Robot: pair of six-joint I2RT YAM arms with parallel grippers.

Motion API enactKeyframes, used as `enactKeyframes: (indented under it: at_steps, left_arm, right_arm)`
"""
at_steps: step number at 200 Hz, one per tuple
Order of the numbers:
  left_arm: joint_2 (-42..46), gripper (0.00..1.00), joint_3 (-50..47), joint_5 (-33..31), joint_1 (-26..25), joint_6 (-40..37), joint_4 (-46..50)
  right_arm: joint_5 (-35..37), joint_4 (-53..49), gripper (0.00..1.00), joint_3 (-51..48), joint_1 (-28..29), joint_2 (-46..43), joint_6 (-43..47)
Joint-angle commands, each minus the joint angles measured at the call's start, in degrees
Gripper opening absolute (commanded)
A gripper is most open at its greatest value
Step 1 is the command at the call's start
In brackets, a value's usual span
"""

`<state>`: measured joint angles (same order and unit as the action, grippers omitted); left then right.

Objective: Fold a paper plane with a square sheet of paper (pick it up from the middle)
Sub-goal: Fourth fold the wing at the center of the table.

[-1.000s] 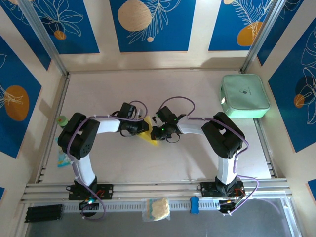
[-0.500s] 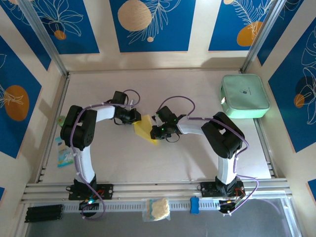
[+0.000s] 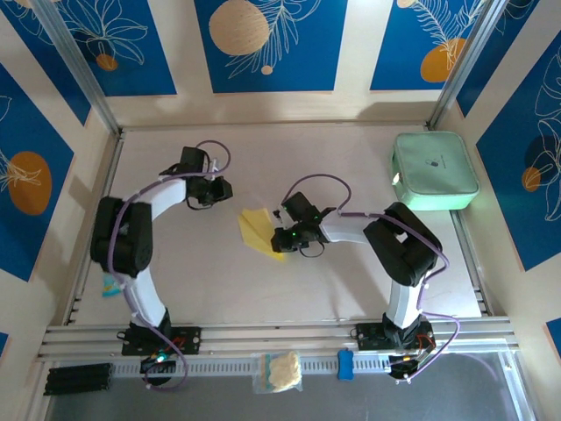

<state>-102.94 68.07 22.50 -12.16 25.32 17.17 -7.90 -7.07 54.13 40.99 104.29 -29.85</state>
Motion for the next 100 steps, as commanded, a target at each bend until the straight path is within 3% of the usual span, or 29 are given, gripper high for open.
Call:
enactKeyframes:
  at_steps: [1,41,100]
  left_arm:
    - [7.26,0.20,-4.54,4.36,-1.20,4.61,-2.44]
    - [8.87,0.19,-14.09,8.70,-7.35,14.86,-14.32]
    - [2.09,0.16,-14.32,4.69,-15.10,16.51,-14.90]
  right_arm:
    - [-0.05,-9.11,0.03,-4.67,0.42,0.61,2.92]
    - [-2.74,-6.20,0.03,-4.55,-0.95,-0.62,3.00]
    - [-4.21,-5.67,0.03,-2.96,-2.08,0.17,2.33]
